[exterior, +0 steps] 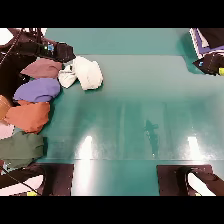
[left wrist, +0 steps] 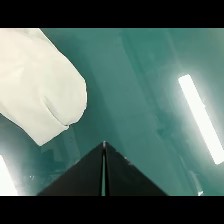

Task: Fold the shirts.

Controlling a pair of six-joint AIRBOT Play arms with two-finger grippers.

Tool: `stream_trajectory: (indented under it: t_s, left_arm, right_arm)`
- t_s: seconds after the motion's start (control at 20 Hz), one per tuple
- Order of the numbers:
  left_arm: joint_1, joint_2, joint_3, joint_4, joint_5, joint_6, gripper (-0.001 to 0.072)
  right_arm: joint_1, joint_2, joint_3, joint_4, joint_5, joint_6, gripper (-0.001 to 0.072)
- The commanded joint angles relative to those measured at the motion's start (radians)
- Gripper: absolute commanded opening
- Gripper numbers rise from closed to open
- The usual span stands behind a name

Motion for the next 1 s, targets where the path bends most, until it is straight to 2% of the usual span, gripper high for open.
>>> stream_trajectory:
  t_s: [0.0, 0.7, 0.8, 0.85, 0.9, 0.95]
  left_arm:
    - [0.0, 0.0, -0.001, 0.001, -0.002, 0.0, 0.0029]
    - [0.0, 0.0, -0.001, -0.019, 0.0, -0.009, 0.0029]
    - [0.0, 0.0, -0.002, -0.027, 0.033, -0.006, 0.0031]
    - [0.0, -0.002, -0.002, -0.017, 0.059, -0.006, 0.0229]
    - [0.0, -0.008, -0.007, 0.003, 0.087, -0.014, 0.0561]
    - [0.0, -0.023, -0.012, 0.034, 0.105, -0.037, 0.0593]
  right_arm:
    - [0.0, 0.002, -0.005, 0.002, -0.003, 0.0, 0.0017]
    - [0.0, -0.058, -0.062, 0.007, -0.023, 0.001, 0.0017]
    - [0.0, -0.074, -0.062, 0.011, -0.018, 0.001, 0.0016]
    - [0.0, -0.076, -0.062, 0.01, -0.011, 0.001, 0.0017]
    - [0.0, -0.075, -0.06, 0.011, -0.017, 0.001, 0.0016]
    - [0.0, -0.076, -0.048, 0.011, -0.017, 0.001, 0.0016]
